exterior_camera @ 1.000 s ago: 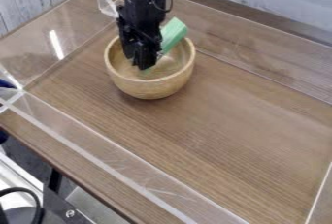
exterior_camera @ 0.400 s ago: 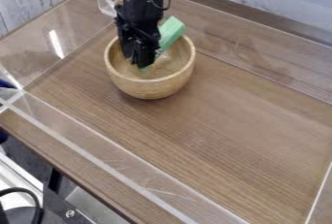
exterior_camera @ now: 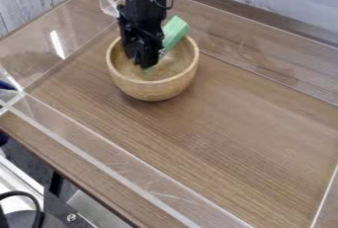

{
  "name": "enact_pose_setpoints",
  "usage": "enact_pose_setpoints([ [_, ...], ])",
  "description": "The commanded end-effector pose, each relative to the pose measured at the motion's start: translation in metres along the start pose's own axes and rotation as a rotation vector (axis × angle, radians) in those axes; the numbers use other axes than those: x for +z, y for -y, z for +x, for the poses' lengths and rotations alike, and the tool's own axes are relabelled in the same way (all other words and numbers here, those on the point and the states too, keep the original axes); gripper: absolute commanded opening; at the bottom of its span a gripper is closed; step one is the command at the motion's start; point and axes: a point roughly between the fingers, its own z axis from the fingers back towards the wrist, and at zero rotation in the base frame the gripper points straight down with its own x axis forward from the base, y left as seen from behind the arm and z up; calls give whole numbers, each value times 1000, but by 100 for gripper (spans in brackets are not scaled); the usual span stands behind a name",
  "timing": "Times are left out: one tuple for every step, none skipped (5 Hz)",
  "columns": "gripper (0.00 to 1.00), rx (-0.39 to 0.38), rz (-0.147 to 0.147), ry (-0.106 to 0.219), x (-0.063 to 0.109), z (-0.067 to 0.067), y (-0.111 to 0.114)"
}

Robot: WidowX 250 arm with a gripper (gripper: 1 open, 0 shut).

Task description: Put the green block in the brown bowl

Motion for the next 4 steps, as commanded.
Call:
enact_pose_setpoints([
  [0, 13, 36, 51, 16, 8, -11],
  [0, 16, 32, 49, 16, 8, -12],
  [0, 19, 28, 49, 15, 9, -13],
  [0, 22, 24, 49, 15, 9, -13],
])
